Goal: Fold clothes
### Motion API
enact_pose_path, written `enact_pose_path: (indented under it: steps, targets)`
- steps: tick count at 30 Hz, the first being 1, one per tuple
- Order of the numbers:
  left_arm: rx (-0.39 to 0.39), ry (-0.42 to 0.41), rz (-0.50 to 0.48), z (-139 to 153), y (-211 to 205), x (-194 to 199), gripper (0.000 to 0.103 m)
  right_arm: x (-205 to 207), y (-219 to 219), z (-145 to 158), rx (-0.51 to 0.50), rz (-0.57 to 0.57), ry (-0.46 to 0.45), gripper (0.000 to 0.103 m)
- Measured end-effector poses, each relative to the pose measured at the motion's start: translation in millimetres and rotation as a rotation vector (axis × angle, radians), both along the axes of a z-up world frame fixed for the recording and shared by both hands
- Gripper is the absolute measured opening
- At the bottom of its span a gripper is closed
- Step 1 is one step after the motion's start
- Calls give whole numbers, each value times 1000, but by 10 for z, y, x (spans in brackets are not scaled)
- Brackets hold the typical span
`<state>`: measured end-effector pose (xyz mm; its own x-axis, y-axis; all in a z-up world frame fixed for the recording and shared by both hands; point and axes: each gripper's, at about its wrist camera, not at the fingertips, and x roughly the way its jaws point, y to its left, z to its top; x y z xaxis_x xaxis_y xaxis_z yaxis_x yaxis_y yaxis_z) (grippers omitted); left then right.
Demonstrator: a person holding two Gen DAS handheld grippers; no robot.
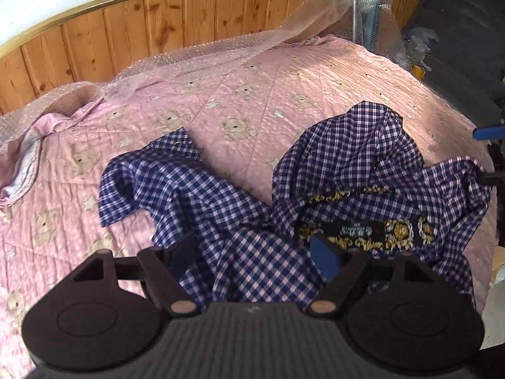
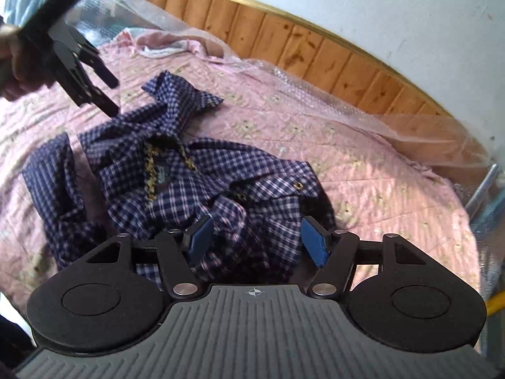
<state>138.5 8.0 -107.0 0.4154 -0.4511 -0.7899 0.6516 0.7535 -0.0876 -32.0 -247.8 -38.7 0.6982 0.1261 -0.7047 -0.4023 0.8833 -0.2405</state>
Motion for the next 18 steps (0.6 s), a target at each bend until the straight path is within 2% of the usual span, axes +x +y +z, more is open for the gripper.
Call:
enact_pose_path:
  steps: [2, 3, 4, 5, 8, 10, 12, 14, 17, 18]
  targets:
    - [-9, 25, -31, -34, -72, 128, 80, 182, 1, -160, 45, 35, 61, 65]
    - [-9, 36, -47, -54, -110, 186, 80, 275, -19, -304, 39, 46, 112, 50]
    - [-7, 42, -59, -66, -138, 228, 80, 368, -39, -448, 33, 57, 163, 9]
    - [-9, 45, -64, -70, -147, 252, 80, 426, -245, -527, 94, -13, 191, 11]
    - [-40, 73, -61, -101, -144, 309, 80, 512, -1139, -700, 386, -341, 244, 11]
    - [-59, 98, -66, -145, -171, 325, 80, 491, -1436, -873, 420, -450, 300, 12]
    - [-68, 117, -100, -171, -250, 313, 80, 467, -1432, -995, 380, -424, 341, 13]
    - [-60, 119, -174, -182, -379, 259, 80, 439, -1327, -912, 344, -366, 315, 18]
    - [-23, 126, -323, -234, -593, 149, 80, 395, -1169, -729, 250, -267, 250, 36]
    - [-10, 129, -374, -266, -660, 109, 80, 387, -1131, -681, 205, -226, 233, 38]
